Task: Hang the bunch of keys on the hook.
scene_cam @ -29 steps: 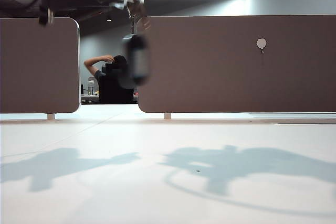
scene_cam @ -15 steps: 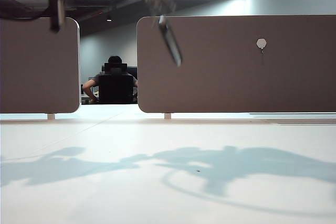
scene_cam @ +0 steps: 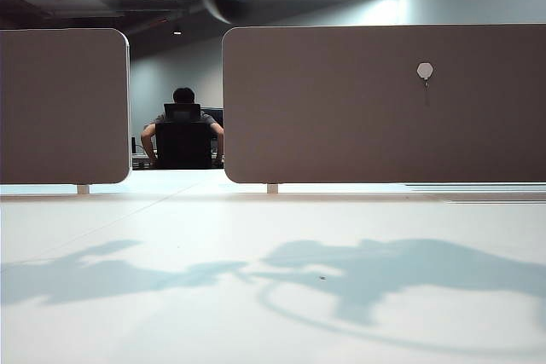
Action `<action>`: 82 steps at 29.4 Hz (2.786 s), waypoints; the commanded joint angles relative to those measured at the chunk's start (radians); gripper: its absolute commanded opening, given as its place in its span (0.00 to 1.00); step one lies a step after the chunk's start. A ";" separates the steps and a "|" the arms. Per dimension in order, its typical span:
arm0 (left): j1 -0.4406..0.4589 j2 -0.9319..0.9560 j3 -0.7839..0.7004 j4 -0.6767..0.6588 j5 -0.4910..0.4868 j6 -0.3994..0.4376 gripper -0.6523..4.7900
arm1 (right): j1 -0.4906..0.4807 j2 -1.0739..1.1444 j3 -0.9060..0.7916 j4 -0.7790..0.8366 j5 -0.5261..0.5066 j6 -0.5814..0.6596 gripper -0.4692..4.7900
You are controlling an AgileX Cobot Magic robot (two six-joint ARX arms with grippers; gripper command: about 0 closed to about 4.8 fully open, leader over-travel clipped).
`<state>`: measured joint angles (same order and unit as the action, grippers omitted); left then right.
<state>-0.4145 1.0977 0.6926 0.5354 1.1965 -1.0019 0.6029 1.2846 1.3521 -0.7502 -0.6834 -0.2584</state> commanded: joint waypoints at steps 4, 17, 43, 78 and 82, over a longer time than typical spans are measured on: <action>-0.001 -0.003 0.005 0.021 0.022 0.008 0.11 | 0.001 -0.003 0.003 0.005 -0.084 0.005 0.41; -0.001 -0.003 0.005 0.020 0.008 0.089 0.11 | 0.003 -0.004 0.004 -0.022 -0.109 0.027 0.40; -0.001 -0.003 0.005 -0.062 -0.026 0.201 0.11 | 0.003 0.010 0.004 0.023 -0.100 0.019 0.30; -0.001 -0.003 0.005 -0.055 -0.015 0.217 0.13 | 0.001 0.036 0.005 0.061 0.053 0.010 0.08; 0.000 -0.003 0.005 -0.055 0.046 0.216 0.79 | -0.020 0.036 0.006 0.078 0.178 -0.012 0.08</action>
<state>-0.4118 1.1000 0.6926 0.4549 1.1984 -0.7967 0.6010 1.3224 1.3529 -0.7002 -0.5724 -0.2630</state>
